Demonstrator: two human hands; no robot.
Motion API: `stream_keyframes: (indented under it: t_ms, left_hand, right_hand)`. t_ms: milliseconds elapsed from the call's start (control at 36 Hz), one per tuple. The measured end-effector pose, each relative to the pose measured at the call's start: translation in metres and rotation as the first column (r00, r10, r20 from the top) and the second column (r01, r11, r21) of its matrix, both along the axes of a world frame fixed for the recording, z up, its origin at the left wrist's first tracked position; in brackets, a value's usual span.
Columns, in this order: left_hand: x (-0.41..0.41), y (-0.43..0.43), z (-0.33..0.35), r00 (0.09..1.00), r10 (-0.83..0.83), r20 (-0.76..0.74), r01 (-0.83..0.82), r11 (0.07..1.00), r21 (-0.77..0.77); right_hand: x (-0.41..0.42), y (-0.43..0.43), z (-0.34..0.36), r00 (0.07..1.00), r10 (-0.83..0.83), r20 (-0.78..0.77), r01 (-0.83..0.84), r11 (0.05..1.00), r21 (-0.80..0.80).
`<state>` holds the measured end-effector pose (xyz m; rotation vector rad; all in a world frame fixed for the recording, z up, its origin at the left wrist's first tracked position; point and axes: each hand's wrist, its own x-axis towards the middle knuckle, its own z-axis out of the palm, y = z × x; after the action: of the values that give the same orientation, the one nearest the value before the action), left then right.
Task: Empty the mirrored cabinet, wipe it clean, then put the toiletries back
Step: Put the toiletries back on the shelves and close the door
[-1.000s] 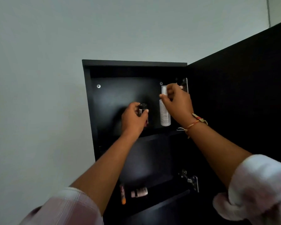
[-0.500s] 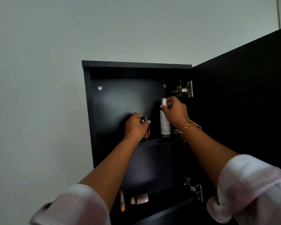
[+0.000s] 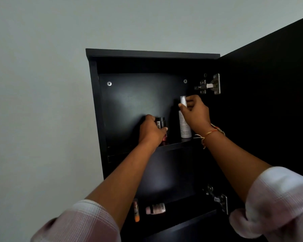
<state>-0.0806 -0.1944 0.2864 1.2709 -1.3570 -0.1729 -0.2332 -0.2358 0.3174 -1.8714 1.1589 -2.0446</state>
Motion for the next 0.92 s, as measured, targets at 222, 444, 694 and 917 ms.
stream_keyframes:
  t_ms: [222,444,694,917]
  left_hand:
    - [-0.002,0.006,0.000,0.999,0.029,0.046,-0.028,1.000,-0.013]
    - [-0.010,0.022,-0.007,0.948,0.218,0.232,-0.169,0.963,-0.212]
    - [-0.028,0.064,-0.037,0.833,0.381,0.401,-0.129,0.839,-0.528]
    - [-0.040,0.106,-0.106,0.919,0.011,0.395,0.142,0.924,-0.356]
  right_hand:
    - [-0.001,0.006,-0.006,0.993,-0.076,-0.090,0.077,0.997,0.016]
    - [-0.002,0.033,-0.015,0.944,-0.258,-0.204,0.239,0.964,-0.116]
    - [-0.006,0.071,-0.041,0.928,-0.284,-0.243,0.246,0.953,-0.174]
    - [-0.013,0.131,-0.106,0.978,-0.144,-0.151,0.127,0.985,-0.119]
